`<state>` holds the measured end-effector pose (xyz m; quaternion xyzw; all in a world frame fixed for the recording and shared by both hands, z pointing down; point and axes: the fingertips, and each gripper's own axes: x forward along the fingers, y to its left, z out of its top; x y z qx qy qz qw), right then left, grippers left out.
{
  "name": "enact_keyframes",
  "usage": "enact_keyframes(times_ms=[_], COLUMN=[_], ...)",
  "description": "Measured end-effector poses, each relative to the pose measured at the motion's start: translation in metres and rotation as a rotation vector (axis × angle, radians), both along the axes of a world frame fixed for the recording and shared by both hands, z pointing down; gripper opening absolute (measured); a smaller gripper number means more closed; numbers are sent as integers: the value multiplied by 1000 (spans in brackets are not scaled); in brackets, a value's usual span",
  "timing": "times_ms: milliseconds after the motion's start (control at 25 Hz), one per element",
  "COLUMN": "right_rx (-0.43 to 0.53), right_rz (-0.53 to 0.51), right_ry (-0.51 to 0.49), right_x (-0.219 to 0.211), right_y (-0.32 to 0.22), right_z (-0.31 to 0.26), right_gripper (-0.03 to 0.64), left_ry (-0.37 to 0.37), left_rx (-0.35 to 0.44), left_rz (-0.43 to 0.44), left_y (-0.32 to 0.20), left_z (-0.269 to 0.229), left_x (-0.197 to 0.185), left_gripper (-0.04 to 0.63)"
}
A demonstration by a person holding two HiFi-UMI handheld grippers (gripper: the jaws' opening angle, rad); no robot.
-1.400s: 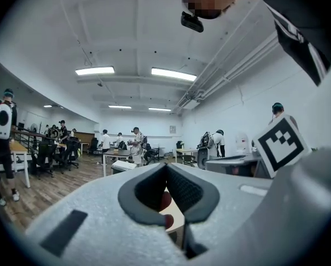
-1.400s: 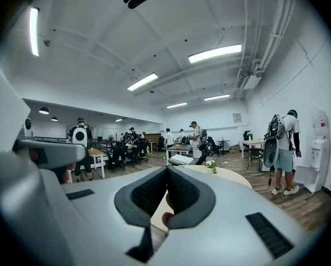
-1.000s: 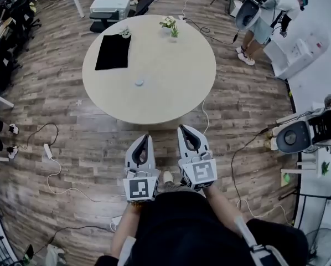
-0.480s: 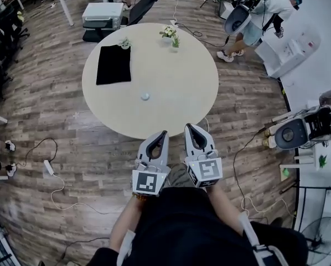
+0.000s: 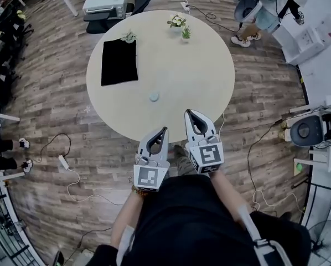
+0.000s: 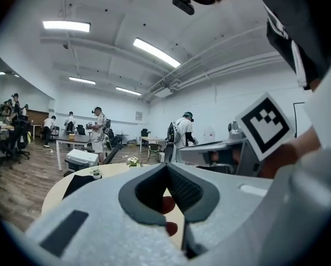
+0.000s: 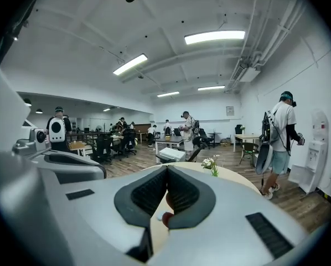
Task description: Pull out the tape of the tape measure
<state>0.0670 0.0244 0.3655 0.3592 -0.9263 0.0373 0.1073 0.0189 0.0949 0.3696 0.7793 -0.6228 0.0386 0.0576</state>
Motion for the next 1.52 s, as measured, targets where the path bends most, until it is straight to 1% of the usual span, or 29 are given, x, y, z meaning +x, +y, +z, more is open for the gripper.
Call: enact_keyframes(times_ms=[160, 280, 400, 440, 560, 680, 720, 800, 880, 960, 1080, 1280, 1400, 1520], right_rx=[-2, -11, -37, -51, -91, -120, -130, -150, -163, -167, -168, -163, -167, -175], right_rz=[-24, -28, -36, -48, -82, -99, -100, -95, -80, -59, -38, -44, -16, 21], right_ry=[-13, -22, -22, -25, -25, -26, -30, -30, -22, -12, 17, 80, 90, 100], right_x=[-8, -7, -3, -4, -12, -16, -16, -15, -14, -13, -15, -13, -11, -9], right_y=[-50, -81, -104, -111, -130, -146, -148, -151, -156, -162, -168, -168, -181, -193], right_z=[-5, -3, 11, 18, 37, 48, 50, 55, 59, 64, 77, 93, 95, 97], right_gripper=[0, 0, 0, 0, 0, 0, 0, 0, 0, 0, 0, 0, 0, 0], left_ry=[-82, -126, -200, -213, -202, -224, -232, -220, -210, -236, -289, -288, -285, -264], left_rx=[-46, -71, -77, -82, -114, -93, -91, -113, -134, -146, -173, -283, -344, -410], left_rz=[-7, -8, -50, -70, -132, -218, -250, -306, -333, -335, -301, -252, -210, -179], left_y=[-39, -66, -88, -93, -104, -114, -115, -114, -118, -127, -138, -147, -156, -161], left_z=[7, 15, 24, 27, 39, 48, 54, 72, 90, 106, 137, 198, 229, 262], left_x=[4, 11, 11, 10, 2, -18, -26, -43, -59, -71, -81, -92, -96, -103], left_gripper=[9, 9, 10, 10, 11, 11, 11, 11, 11, 11, 12, 15, 34, 61])
